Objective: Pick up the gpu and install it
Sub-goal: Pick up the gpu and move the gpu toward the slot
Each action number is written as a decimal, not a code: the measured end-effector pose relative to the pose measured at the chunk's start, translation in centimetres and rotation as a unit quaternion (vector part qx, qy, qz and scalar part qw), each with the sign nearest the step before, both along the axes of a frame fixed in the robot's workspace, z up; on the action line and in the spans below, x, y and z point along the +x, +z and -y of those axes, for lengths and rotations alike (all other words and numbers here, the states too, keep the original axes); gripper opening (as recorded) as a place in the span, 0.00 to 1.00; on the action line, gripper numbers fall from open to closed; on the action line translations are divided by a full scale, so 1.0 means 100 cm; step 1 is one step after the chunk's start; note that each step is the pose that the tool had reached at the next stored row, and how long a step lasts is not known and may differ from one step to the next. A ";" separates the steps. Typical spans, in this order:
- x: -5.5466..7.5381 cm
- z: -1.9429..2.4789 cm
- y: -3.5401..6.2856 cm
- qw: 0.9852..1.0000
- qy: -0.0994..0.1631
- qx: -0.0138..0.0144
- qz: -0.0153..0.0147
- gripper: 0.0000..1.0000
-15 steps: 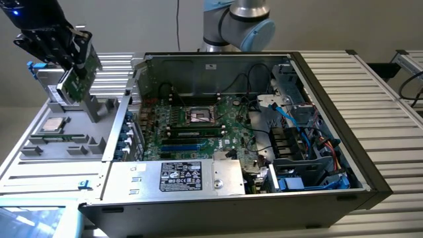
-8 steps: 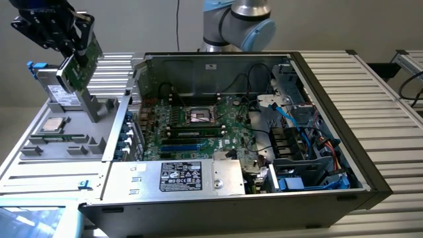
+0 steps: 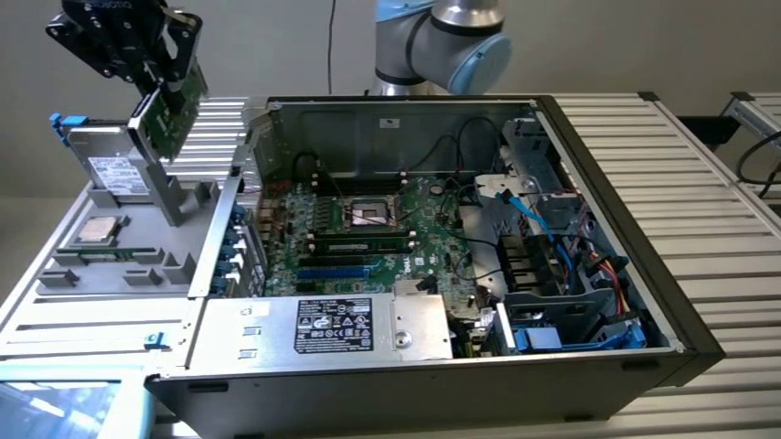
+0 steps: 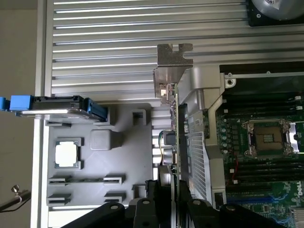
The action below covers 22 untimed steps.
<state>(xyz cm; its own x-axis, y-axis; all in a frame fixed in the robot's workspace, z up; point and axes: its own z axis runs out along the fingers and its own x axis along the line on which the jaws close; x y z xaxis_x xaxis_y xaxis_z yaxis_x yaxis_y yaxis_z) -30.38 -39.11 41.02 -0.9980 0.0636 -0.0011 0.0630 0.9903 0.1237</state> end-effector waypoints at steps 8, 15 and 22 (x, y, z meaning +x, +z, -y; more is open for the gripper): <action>0.032 0.0001 0.0097 1.000 0.000 0.000 -0.009 0.28; 0.064 0.0008 0.0136 1.000 0.000 0.000 -0.012 0.28; 0.096 0.0016 0.0137 1.000 0.000 0.000 -0.013 0.28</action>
